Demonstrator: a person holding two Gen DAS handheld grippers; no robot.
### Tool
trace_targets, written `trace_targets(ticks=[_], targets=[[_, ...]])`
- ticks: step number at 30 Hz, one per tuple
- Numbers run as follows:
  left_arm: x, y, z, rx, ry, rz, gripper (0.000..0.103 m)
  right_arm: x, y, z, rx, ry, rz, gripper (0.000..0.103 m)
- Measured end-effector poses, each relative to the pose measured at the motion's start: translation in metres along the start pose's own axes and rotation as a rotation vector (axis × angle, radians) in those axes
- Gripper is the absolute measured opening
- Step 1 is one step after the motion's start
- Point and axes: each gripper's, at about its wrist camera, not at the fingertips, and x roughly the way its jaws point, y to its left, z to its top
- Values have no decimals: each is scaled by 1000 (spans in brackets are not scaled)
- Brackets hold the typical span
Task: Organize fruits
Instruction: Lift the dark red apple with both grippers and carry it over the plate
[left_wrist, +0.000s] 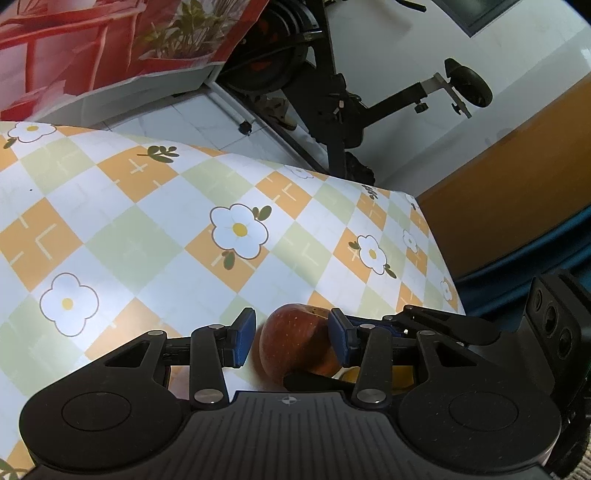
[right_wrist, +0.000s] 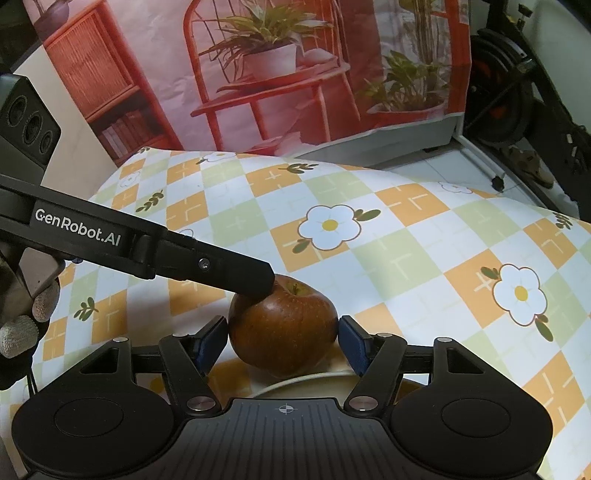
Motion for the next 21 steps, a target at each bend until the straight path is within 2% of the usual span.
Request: trace_targets(ticks=[12, 21], targets=[[-15, -4, -6, 8, -9, -33, 45, -18, 19, -11, -54, -85, -30, 60], [-40, -41, -12, 74, -34, -53, 45, -64, 29, -19, -109, -155, -41, 60]])
